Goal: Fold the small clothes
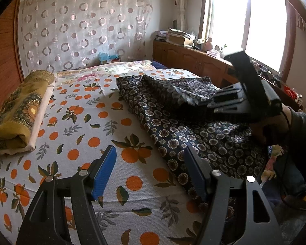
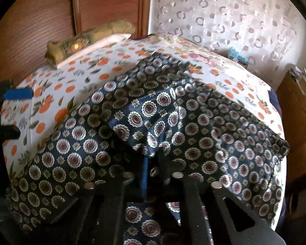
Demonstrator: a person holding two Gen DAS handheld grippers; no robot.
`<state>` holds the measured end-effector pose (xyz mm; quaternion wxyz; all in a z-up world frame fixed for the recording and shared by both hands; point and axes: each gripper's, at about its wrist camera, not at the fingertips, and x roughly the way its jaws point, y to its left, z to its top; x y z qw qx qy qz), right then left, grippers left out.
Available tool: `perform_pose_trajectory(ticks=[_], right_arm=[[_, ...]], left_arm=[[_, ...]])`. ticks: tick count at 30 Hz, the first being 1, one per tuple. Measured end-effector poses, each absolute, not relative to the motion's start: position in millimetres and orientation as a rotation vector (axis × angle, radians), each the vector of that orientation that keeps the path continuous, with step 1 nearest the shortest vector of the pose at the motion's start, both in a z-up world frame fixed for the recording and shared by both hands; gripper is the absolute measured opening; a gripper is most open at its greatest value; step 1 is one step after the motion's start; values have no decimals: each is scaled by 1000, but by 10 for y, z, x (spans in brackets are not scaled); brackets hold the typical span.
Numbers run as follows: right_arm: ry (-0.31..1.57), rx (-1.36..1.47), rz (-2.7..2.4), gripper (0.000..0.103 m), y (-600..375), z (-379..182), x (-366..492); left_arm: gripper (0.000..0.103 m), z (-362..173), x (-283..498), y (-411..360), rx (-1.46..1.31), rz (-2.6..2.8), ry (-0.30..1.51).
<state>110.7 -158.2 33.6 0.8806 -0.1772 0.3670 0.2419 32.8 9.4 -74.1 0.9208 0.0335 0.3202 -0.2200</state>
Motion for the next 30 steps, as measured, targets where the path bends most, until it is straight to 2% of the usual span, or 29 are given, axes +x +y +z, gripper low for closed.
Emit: perform_pose_trajectory(ticks=[7,13,25,28,30], right_arm=[[646,-185,352,5,-2066,683,1188],[682,-87,289,5,-2437,700,1400],[709,-73,214,5,-2687,685,1723],[740,-52,224,21,-2737,677,1733],[753,-66,228,37,-2724,648,1735]], left_arm=[[69,-739,318,110,65,-451,663],[69,-747,323,109,65,-451,663],[69,-755,321,87,69,-453,667],[69,-760,320,78,69,-453,670],[69,-764,319,72,69,-454,671]])
